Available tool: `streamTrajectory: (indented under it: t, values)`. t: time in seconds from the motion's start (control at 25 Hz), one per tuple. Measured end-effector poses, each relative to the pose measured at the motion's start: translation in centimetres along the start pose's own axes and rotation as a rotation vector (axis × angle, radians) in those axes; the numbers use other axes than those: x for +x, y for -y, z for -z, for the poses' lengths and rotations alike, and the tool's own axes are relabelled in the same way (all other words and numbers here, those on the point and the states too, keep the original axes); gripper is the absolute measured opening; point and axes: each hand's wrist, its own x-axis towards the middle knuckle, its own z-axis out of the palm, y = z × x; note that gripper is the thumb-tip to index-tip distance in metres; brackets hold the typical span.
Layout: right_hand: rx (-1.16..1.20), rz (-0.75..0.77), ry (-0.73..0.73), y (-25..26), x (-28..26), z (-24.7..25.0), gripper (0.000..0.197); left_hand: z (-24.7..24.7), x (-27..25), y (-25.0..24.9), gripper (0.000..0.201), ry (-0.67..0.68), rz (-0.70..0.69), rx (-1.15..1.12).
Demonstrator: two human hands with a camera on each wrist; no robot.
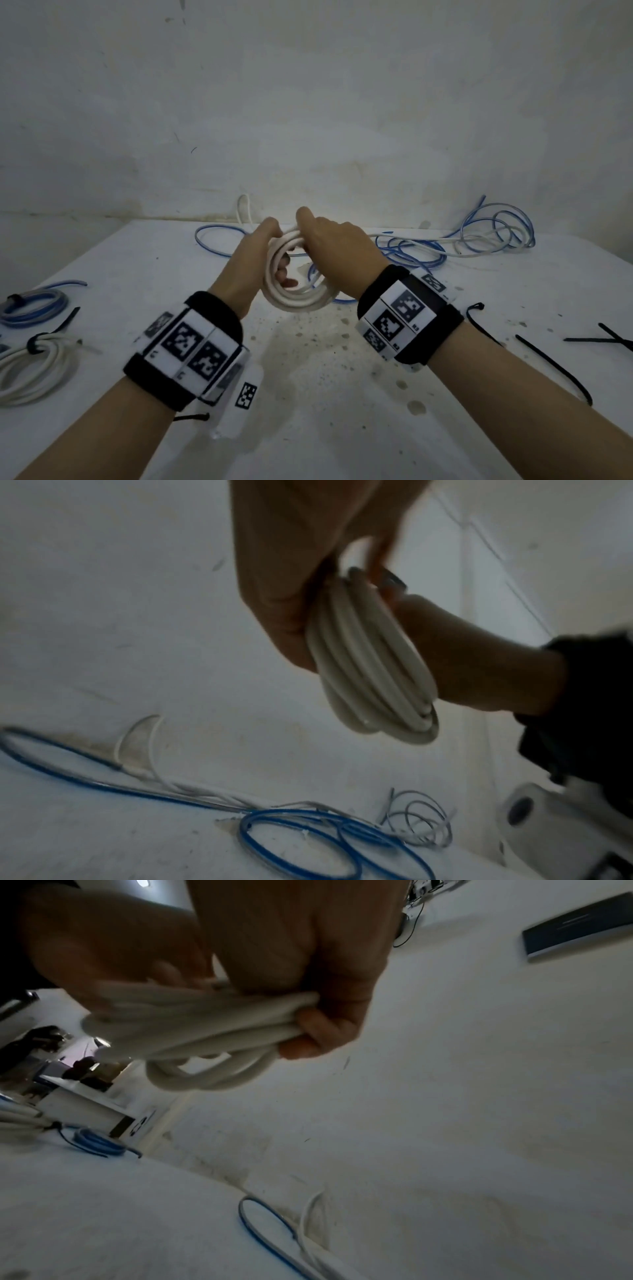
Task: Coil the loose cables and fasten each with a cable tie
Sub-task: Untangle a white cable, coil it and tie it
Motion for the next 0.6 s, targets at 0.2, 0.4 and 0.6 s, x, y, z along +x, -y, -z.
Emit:
streamTrajectory:
  t: [0.2,0.4,0.6]
  values:
    - [0.117,-0.084,-0.100,0.5,-0.1,-0.6,0.024,-1.1,1.1,0.6,0.049,-0.298,-0.347,0.363]
    - [1.092,-0.331,-0.331,0.0,-1.1,-0.7,0.016,-2.0,2.0,-0.2,0.047,-0.443,-0.230,-0.253]
    - [1.378,-0.348,-0.317,-1.0,-1.8,-1.0,0.010,-3.9,1.8,-0.4,0.046,-0.327,-0.075,-0.450]
